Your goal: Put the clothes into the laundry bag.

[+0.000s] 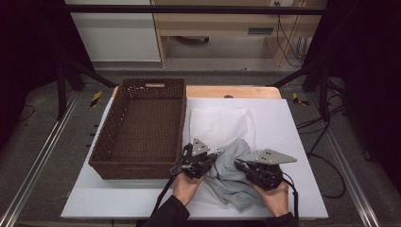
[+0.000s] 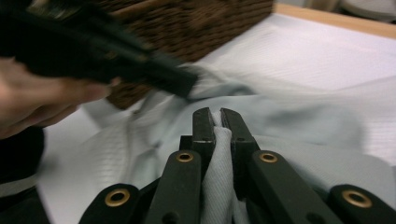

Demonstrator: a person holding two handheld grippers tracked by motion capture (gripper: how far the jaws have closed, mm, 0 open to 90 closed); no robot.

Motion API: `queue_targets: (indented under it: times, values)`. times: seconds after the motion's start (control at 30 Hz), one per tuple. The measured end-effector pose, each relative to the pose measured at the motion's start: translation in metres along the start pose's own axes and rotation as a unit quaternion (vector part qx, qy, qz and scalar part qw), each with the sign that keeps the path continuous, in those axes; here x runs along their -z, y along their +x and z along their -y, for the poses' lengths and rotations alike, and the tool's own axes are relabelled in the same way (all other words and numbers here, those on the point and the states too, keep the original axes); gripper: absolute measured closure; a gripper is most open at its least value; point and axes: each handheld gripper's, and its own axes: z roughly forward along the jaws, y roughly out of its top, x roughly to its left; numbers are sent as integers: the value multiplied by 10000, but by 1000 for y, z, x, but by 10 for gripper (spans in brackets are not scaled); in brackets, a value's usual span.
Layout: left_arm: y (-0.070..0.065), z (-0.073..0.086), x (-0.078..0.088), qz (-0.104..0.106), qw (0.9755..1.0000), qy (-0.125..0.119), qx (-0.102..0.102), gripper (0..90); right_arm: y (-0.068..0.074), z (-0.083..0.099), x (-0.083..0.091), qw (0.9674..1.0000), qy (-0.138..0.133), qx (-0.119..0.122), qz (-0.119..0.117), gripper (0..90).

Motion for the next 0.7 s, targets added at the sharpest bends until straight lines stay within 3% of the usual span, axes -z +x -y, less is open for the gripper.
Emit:
queue_targets:
  times: [0.07,0.1,0.2,0.27,0.3,0.33,0.37,0.4,0.5,0.53,0.57,0.6,0.7]
  values:
    - [-2,-2,2,25,10000,-52,-4,879,6,1,-4,9999,48,58,-90,855]
    - [-6,-7,6,48,9999,-106,-62,879,15,4,-14,9995,134,148,-226,854]
    - [-10,-10,8,64,9998,-168,-123,880,22,7,-27,9992,204,159,-291,854]
    - [-12,-12,11,81,9996,-249,-142,880,26,12,-51,9985,476,164,-191,853]
    - [-12,-12,11,81,9996,-249,-142,880,26,12,-51,9985,476,164,-191,853]
    - [-12,-11,11,79,9996,-245,-138,880,26,14,-60,9975,678,154,-107,851]
    - [-11,-10,9,58,9997,-177,-165,880,24,20,-78,9944,1040,137,99,843]
    - [-11,-10,9,58,9997,-177,-165,880,23,22,-84,9943,1051,91,169,836]
    - [-8,-5,9,53,9997,-174,-134,880,21,21,-84,9948,1011,5,134,790]
    - [-7,-5,10,42,9997,-180,-144,880,20,18,-76,9955,947,-27,5,651]
    - [-5,-3,12,35,9997,-196,-168,879,21,17,-71,9959,908,-40,-11,591]
    - [-5,-3,12,35,9997,-196,-168,879,21,17,-71,9959,908,-40,-11,591]
    - [-5,-2,13,-2,9996,-188,-230,879,22,9,-46,9983,560,62,131,484]
